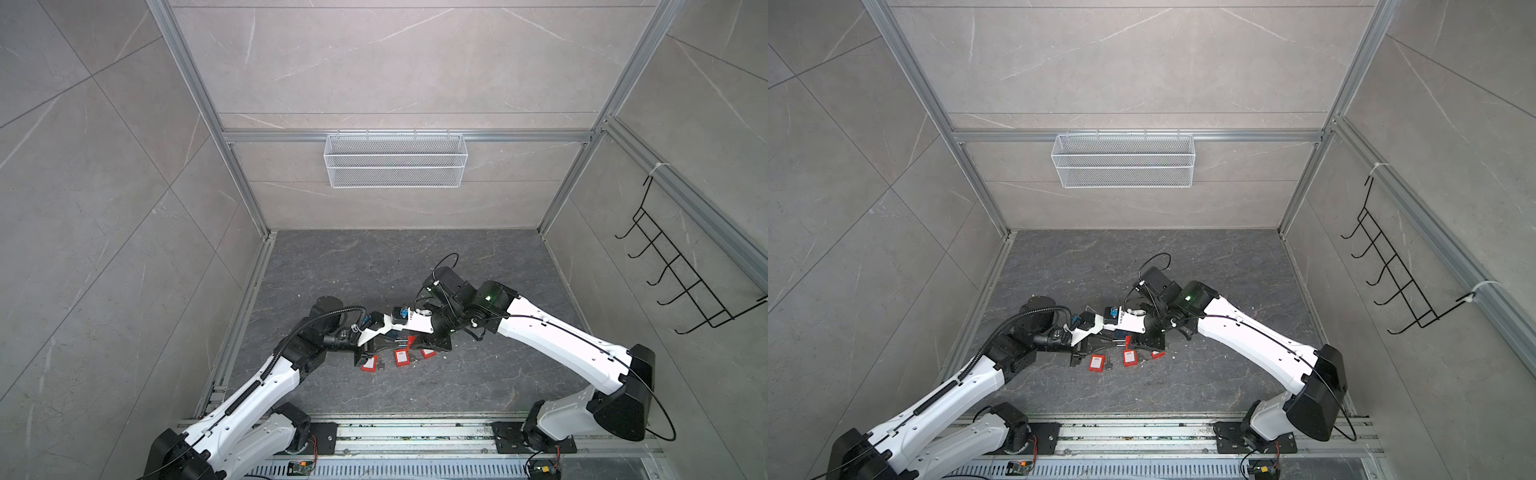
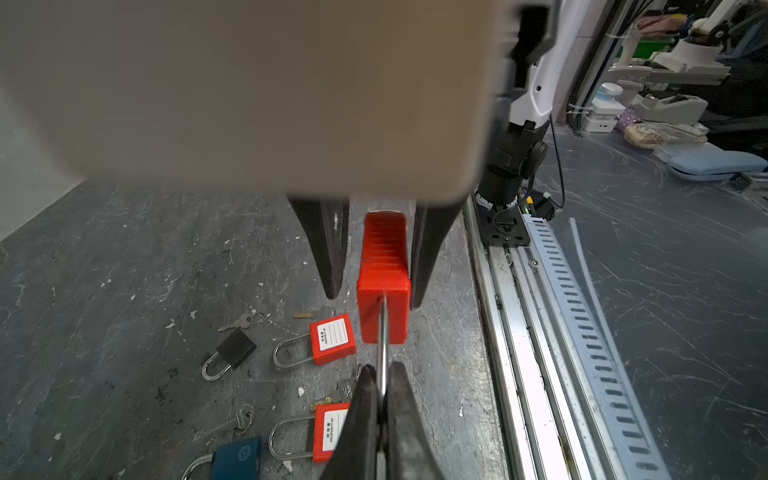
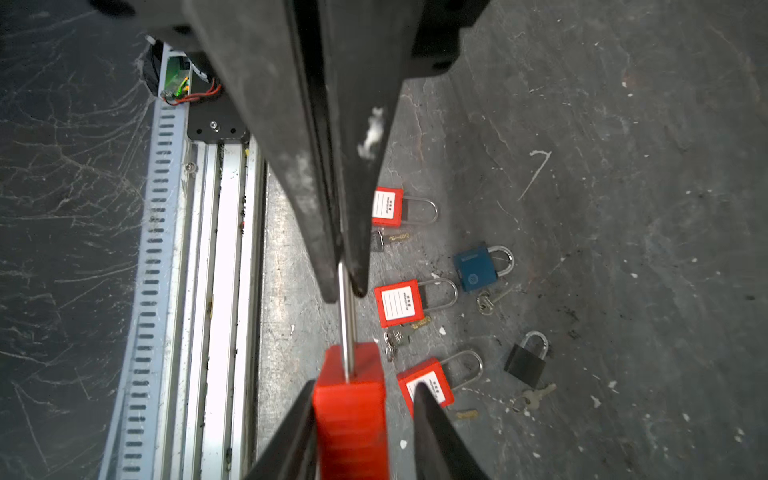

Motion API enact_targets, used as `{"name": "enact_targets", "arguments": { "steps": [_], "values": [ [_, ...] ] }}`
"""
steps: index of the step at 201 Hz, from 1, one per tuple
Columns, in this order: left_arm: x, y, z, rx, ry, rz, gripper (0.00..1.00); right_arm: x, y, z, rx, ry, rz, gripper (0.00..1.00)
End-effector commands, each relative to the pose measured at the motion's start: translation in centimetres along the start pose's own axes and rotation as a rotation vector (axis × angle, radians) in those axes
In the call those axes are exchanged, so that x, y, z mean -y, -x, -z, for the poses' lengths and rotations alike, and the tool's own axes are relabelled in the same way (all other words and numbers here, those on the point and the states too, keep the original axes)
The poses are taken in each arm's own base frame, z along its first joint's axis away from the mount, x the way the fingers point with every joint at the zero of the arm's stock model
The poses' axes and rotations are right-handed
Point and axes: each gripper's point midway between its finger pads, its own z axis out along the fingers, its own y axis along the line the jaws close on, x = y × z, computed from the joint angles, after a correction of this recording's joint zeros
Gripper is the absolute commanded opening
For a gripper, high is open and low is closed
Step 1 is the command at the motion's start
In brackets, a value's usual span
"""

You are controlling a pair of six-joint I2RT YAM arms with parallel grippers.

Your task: Lock with the key

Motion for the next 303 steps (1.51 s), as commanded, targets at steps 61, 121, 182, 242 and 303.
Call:
{"name": "enact_targets", "arguments": {
  "steps": [61,121,182,242,303],
  "values": [
    [0.1,2.3,0.7,0.006,-0.024,-0.096,0.00,-2.1,-2.3,5.1,-0.013,-0.029,-0.036,0.49],
    [0.5,3.1,0.9,0.021,-0.051,-0.101,0.00,-1.0,-6.3,2.5,-0.227,0.022,-0.137,0.45],
    [0.8,3.4,0.7,0.053,-0.077,-0.074,0.00,2.4,-4.8,0.6,-0.165,-0.088,-0.152,0.42],
    [0.7,3.4,0.7,0.063,-0.073,-0.058,0.00,5.4,-5.7,0.4,-0.129,-0.319,-0.121,0.44],
    [0.5,3.3,0.7,0.046,-0.064,-0.067,0.00,-0.1,-6.8,2.6,-0.116,-0.156,-0.043,0.44]
  ]
}}
